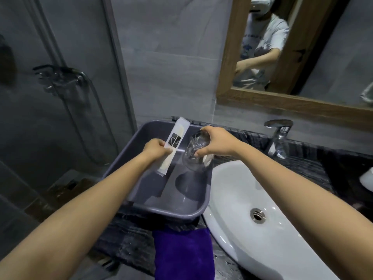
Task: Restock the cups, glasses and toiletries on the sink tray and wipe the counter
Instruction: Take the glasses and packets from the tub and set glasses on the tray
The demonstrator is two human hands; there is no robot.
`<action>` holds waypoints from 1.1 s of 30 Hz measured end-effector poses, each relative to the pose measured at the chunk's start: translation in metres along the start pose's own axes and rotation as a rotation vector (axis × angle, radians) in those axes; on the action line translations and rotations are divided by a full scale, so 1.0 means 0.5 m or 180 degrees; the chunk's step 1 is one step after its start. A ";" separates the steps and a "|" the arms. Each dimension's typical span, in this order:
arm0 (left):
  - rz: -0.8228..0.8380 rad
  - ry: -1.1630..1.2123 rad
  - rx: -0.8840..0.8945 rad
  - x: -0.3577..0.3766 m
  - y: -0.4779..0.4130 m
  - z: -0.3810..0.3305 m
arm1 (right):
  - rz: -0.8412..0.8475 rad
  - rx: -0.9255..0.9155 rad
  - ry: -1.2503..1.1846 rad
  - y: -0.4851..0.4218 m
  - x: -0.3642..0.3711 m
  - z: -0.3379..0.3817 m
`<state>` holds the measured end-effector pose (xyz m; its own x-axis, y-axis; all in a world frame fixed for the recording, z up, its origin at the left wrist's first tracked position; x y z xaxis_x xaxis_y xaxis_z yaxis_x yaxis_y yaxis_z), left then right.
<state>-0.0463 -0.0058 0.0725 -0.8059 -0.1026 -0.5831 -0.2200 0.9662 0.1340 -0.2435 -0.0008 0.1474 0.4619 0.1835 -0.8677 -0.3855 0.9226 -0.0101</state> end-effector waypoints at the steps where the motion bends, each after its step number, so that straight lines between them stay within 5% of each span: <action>1: -0.0003 0.0158 0.0046 0.005 0.007 -0.020 | -0.0059 0.0041 -0.0002 0.012 -0.019 -0.007; 9: 0.0636 0.1713 -0.0175 0.126 0.078 -0.166 | -0.0482 0.0569 -0.0099 0.159 -0.157 -0.128; 20: 0.1620 0.1986 -0.0254 0.422 0.169 -0.361 | -0.0730 0.1247 -0.0020 0.372 -0.295 -0.402; 33: 0.1672 0.2066 -0.0442 0.757 0.194 -0.557 | -0.1082 0.1680 -0.0094 0.435 -0.557 -0.801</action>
<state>-0.5259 -0.0169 0.0880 -0.9688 0.1953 0.1525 0.2400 0.8929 0.3811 -0.7760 0.0127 0.1878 0.5140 -0.1474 -0.8450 0.2297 0.9728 -0.0299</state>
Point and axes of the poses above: each hand's wrist, its own y-axis away from the middle knuckle, its own x-axis out of the palm, z = x × y, the point moved 8 cm from there along -y, towards the middle knuckle, and after that the axes turned 3 degrees about -z, right-handed, at the moved point
